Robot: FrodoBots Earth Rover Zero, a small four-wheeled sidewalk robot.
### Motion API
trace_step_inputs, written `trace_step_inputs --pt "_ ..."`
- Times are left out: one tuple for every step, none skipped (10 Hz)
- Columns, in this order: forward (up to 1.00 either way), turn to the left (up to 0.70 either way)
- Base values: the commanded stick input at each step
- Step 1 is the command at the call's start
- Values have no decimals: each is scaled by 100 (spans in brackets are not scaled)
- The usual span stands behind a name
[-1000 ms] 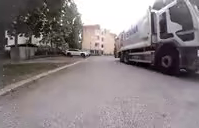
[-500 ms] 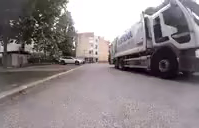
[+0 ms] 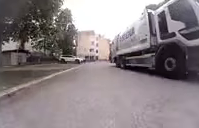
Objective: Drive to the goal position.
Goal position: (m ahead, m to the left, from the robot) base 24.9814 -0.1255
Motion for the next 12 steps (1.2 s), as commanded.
trace_step_inputs --pt "60 0" --pt "60 0" --pt "60 0" --pt "60 0" --pt "60 0" --pt "60 0" --pt "60 0" --pt "60 0" --pt "60 0" --pt "60 0" --pt "60 0" --pt "60 0"
